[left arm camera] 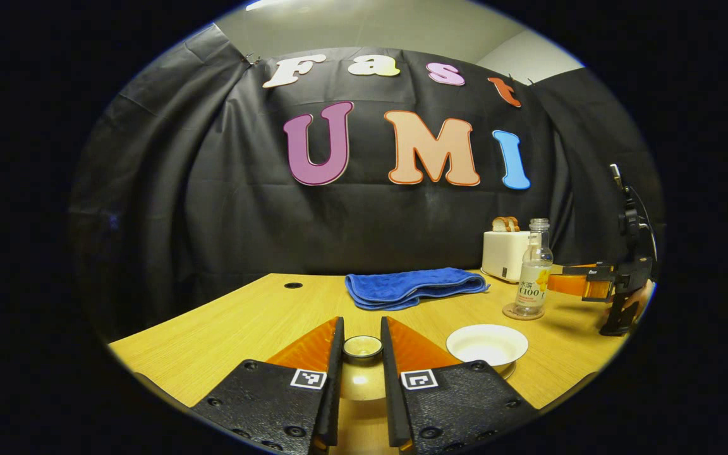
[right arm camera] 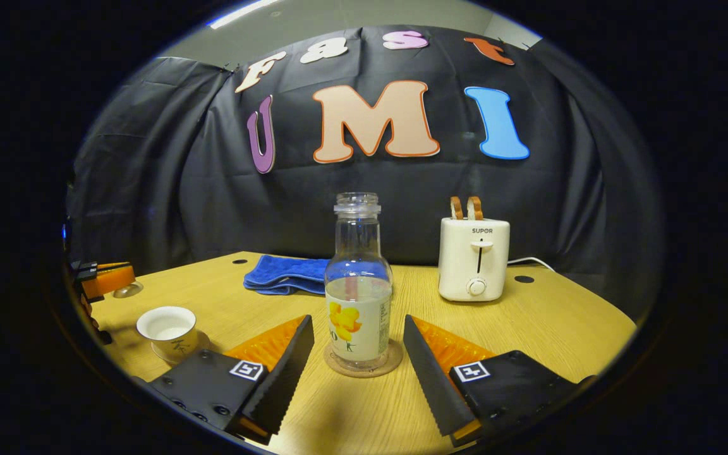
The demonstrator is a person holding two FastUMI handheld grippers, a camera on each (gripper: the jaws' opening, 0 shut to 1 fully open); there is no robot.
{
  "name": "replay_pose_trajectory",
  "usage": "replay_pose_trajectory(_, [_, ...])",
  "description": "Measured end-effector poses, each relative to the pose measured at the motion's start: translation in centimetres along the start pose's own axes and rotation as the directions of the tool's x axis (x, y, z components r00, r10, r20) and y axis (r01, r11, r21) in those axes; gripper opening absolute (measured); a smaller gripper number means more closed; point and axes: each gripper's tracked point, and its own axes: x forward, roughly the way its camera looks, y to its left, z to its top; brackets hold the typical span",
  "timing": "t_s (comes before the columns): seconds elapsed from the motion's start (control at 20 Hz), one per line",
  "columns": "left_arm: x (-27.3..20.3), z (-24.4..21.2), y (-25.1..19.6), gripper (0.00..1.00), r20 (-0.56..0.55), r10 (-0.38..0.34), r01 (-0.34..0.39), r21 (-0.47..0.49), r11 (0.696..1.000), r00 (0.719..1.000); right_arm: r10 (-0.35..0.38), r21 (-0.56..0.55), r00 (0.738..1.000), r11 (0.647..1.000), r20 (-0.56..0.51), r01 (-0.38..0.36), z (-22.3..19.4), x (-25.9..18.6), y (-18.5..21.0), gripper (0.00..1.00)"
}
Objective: Open the teacup lid with one hand, grasp the water bottle and pour water into the teacup with the other hand; after pouring, place the water bottle on the coaster and then close the teacup lid.
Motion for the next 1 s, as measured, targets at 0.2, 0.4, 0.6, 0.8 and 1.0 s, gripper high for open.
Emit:
replay_pose_trajectory(0.2, [0.8,0.2,-2.4,0.28,0.004,-0.049,0.049,0.001,0.999,0.999,-0.004,0.006,0.997,1.000,0.077,0.003,1.1,-1.7,-0.3,0.92])
replay_pose_trajectory(0.4, [1.7,0.2,-5.5,0.28,0.000,-0.108,0.108,0.001,0.994,0.994,-0.014,0.007,0.995,1.000,0.096,0.013,1.3,-2.8,-0.5,0.92])
replay_pose_trajectory(0.6, [2.5,0.3,-8.7,0.28,0.000,-0.170,0.170,0.013,0.985,0.985,-0.008,0.007,0.995,1.000,0.096,0.007,1.3,-3.3,-0.4,0.95])
replay_pose_trajectory(0.8, [2.9,0.1,-11.2,0.28,-0.014,-0.223,0.223,0.026,0.974,0.975,-0.006,0.007,0.995,1.000,0.097,0.005,1.3,-4.0,-0.4,0.92])
replay_pose_trajectory(1.0, [2.9,-0.2,-12.3,0.28,-0.040,-0.263,0.265,0.066,0.962,0.964,-0.006,0.007,0.995,1.000,0.097,0.005,1.2,-4.4,-0.5,0.97])
